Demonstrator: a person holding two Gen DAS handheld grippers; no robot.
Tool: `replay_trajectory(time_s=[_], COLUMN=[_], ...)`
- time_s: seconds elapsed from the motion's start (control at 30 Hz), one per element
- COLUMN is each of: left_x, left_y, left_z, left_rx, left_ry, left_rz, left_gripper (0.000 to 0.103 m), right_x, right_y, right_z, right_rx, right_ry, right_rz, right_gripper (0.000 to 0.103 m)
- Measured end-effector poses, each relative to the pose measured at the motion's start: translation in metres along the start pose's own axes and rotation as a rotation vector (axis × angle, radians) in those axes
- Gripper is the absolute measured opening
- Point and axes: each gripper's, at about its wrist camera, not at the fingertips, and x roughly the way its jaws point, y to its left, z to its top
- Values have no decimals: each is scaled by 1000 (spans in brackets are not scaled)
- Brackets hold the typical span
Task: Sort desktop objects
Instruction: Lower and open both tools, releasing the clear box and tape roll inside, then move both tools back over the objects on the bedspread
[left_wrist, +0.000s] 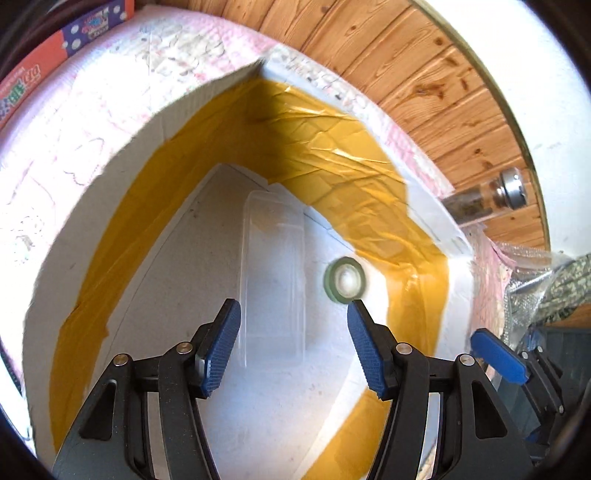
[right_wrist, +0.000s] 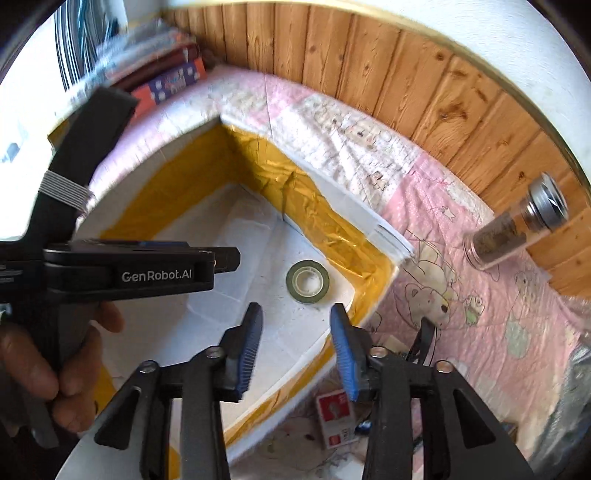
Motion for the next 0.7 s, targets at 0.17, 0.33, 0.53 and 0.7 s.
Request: replay_trajectory(time_s=[0.17,0.33,0.53,0.7], left_x=[-43,-65,-56,-6], left_y=[-7,-59,-124,-151], left_z=[-34,-66,-140,-187], left_rx=[82,246,477,552], left_ry=[-78,-117,4,156], left_rz=[-8,-73,-188,-164], left_gripper=[63,63,63,63], right_x=[-46,-85,-71,-9], right_y=[-4,-29,-101,-139], right_z=[-41,-94,-161,-196], right_rx=[89,159,380,484], right_ry=[-139,-272,-222,-5], right_rz=[71,59,-34,-35], right_gripper=[53,55,60,47])
